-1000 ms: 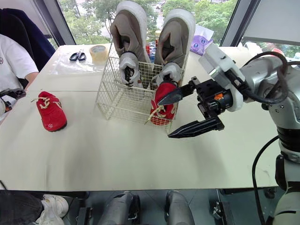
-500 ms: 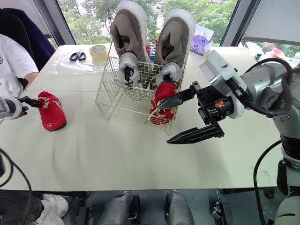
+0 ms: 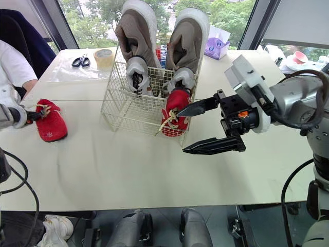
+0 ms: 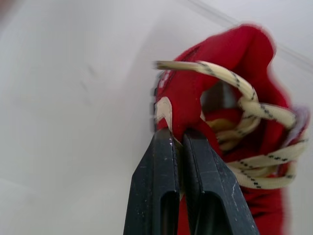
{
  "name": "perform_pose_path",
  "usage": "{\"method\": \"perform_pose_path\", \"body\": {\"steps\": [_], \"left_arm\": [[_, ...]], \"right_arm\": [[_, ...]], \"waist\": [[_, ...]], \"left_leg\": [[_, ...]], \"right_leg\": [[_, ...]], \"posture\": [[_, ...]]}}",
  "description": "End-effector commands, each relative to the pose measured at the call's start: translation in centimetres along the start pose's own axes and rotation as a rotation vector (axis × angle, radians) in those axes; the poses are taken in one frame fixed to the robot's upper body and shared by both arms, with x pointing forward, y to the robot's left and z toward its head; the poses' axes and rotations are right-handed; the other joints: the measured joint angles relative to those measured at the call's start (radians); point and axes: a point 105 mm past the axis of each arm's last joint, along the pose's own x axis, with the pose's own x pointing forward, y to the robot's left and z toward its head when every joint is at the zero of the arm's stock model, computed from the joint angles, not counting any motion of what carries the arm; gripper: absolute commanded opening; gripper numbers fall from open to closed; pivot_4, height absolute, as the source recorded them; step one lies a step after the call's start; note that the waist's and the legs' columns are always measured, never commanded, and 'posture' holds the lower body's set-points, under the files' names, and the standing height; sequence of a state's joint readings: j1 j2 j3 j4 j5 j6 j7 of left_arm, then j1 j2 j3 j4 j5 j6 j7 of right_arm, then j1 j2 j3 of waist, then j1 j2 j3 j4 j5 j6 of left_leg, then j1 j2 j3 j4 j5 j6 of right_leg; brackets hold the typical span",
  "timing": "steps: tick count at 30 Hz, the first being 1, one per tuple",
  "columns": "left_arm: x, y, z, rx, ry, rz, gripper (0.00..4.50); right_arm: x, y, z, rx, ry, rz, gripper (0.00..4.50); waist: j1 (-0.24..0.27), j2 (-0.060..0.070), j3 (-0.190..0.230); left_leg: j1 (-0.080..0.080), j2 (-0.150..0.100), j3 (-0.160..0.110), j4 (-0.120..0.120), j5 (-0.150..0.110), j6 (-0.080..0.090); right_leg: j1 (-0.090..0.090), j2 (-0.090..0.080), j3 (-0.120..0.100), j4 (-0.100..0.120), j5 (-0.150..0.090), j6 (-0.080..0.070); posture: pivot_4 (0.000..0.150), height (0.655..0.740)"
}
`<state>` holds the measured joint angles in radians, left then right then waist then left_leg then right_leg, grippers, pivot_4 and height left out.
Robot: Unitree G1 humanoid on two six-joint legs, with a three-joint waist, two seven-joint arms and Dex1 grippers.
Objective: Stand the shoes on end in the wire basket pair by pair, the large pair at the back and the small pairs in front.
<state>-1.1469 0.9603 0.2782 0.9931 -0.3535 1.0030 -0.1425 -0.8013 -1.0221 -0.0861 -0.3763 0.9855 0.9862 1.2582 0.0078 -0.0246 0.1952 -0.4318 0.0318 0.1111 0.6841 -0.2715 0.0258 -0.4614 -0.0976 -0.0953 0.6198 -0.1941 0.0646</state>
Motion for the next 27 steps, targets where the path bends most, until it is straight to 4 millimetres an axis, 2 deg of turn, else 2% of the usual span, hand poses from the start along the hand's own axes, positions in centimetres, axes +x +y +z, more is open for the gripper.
{"method": "perform_pose_path", "body": {"steps": [1,2,3,4,5,6,7,8,10,13,15,17,23,27], "left_arm": [[-4.1,-2.0,4.6,0.093,-0.261,0.005,0.08],[-4.9,-3.0,4.6,0.087,-0.299,-0.021,0.08],[-6.4,-3.9,6.1,0.079,-0.430,-0.037,0.08],[-8.7,-5.0,7.9,0.074,-0.595,-0.066,0.08],[-11.6,-7.4,9.5,0.034,-0.757,-0.216,0.08],[-14.5,-9.5,10.3,0.003,-0.884,-0.368,0.08],[-17.4,-11.6,10.3,0.022,-1.008,-0.508,0.08],[-19.6,-13.6,9.4,0.060,-1.085,-0.634,0.08],[-21.4,-16.0,7.0,0.156,-1.151,-0.758,0.08],[-20.5,-20.4,1.2,0.274,-1.114,-0.895,0.08],[-20.9,-21.8,-0.1,0.279,-1.128,-0.946,0.08],[-21.6,-22.8,-0.9,0.305,-1.161,-0.964,0.08],[-20.6,-23.8,-4.1,0.376,-1.141,-0.942,0.08],[-19.2,-23.3,-5.9,0.390,-1.113,-0.904,0.08]], "right_arm": [[-0.3,-0.9,1.6,-0.043,-0.083,-0.045,4.50],[-0.2,-1.2,1.9,-0.040,-0.101,-0.055,4.50],[-0.2,-1.4,2.1,-0.034,-0.120,-0.059,4.50],[-0.2,-1.6,2.4,-0.028,-0.139,-0.061,4.50],[-0.3,-1.7,2.7,-0.022,-0.156,-0.063,4.50],[-0.3,-1.7,2.9,-0.018,-0.164,-0.064,4.50],[-0.4,-1.8,3.0,-0.014,-0.166,-0.065,4.50],[-0.5,-1.8,3.1,-0.010,-0.167,-0.066,4.50],[-0.6,-2.1,3.1,-0.001,-0.166,-0.072,4.50],[0.0,-2.9,2.5,0.018,-0.155,-0.080,4.50],[0.1,-3.1,2.3,0.028,-0.145,-0.086,4.50],[0.0,-3.2,2.3,0.034,-0.131,-0.094,4.50],[0.1,-2.8,3.3,0.039,-0.136,-0.104,4.50],[0.3,-2.6,3.5,0.047,-0.133,-0.115,4.50]], "waist": [[0.000,0.000,0.000],[0.001,0.000,0.000],[0.004,0.000,0.000],[0.008,0.000,0.000],[0.011,-0.002,0.000],[0.015,-0.004,0.000],[0.018,-0.005,0.000],[0.018,-0.005,0.000],[0.014,-0.004,0.000],[0.006,0.005,-0.005],[0.006,0.005,-0.004],[0.005,0.002,-0.001],[0.004,0.004,-0.003],[0.006,0.004,-0.003]], "left_leg": [[0.000,0.000,0.000,0.001,0.001,-0.002],[0.000,-0.001,0.000,0.001,0.002,-0.004],[0.000,-0.002,0.000,0.001,0.002,-0.004],[0.000,-0.002,0.000,0.001,0.002,-0.004],[0.000,-0.003,0.000,0.002,0.003,-0.004],[-0.001,-0.003,-0.001,0.002,0.003,-0.004],[-0.003,-0.003,-0.003,0.004,0.003,-0.005],[-0.005,-0.002,-0.004,0.005,0.003,-0.005],[-0.007,-0.002,-0.003,0.006,0.003,-0.004],[-0.003,-0.005,0.000,0.005,0.001,-0.002],[0.011,-0.006,0.003,0.002,0.001,0.000],[0.012,-0.003,0.001,0.002,-0.002,0.005],[0.012,-0.001,0.000,0.002,-0.001,0.005],[0.011,-0.001,0.000,0.002,-0.001,0.005]], "right_leg": [[0.000,-0.001,0.000,0.000,0.000,0.000],[0.001,-0.001,0.000,-0.001,0.000,0.000],[0.001,-0.002,0.000,-0.001,0.000,0.000],[0.002,-0.003,0.001,-0.001,0.000,0.000],[0.002,-0.003,0.000,-0.001,0.000,0.000],[0.002,-0.003,0.000,-0.001,0.000,0.001],[0.002,-0.003,-0.001,-0.001,0.001,0.001],[0.001,-0.003,-0.002,-0.002,0.002,0.001],[0.002,-0.004,-0.002,-0.005,0.003,0.002],[0.006,-0.005,-0.002,-0.006,0.003,0.003],[0.017,-0.005,-0.001,-0.008,0.003,0.004],[0.018,-0.002,-0.002,-0.008,0.003,0.003],[0.016,0.001,-0.001,-0.006,0.004,0.001],[0.016,0.001,-0.001,-0.006,0.004,0.001]], "posture": [[0.150,0.7400],[0.150,0.7400],[0.150,0.7400],[0.150,0.7400],[0.150,0.7400],[0.150,0.7400],[0.150,0.7400],[0.150,0.7400],[0.150,0.7400],[0.150,0.7400],[0.150,0.7400],[0.150,0.7400],[0.150,0.7400],[0.150,0.7400]]}}
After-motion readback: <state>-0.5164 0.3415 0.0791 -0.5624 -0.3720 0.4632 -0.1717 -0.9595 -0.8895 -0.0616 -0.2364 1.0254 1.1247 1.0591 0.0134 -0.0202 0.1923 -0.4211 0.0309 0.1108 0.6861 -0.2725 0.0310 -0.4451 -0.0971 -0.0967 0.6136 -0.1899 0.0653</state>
